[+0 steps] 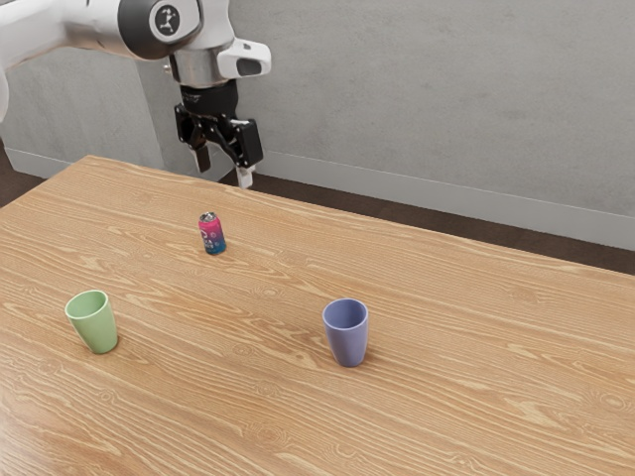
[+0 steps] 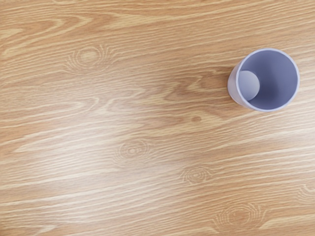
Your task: Place the left cup onto the right cup
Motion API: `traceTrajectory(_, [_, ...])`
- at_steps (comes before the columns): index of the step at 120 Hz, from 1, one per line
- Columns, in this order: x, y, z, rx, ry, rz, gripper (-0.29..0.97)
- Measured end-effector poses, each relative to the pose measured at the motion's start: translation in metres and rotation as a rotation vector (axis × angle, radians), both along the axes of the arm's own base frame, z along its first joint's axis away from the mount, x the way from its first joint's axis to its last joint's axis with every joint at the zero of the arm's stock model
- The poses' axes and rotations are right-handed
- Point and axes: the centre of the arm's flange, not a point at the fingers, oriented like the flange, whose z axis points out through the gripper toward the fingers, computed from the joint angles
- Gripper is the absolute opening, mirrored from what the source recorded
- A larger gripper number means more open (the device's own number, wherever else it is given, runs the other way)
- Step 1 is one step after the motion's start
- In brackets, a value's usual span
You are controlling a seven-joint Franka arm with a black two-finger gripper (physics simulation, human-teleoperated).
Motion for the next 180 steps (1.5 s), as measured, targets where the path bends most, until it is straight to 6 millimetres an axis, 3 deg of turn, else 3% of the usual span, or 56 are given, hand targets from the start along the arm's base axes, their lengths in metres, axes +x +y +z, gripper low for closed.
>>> traceTrajectory(24, [0.0, -0.001, -0.005, 0.002, 0.004, -0.004, 0.68])
traceTrajectory(42, [0.001, 0.012, -0.029, 0.001, 0.026, 0.018, 0.68])
traceTrajectory(99, [-0.022, 0.109, -0.1, -0.004, 0.089, 0.18, 0.65])
traceTrajectory(154, [-0.074, 0.189, -0.18, -0.011, 0.115, 0.328, 0.61])
traceTrajectory(180, [-0.074, 0.218, -0.204, 0.01, 0.091, 0.36, 0.59])
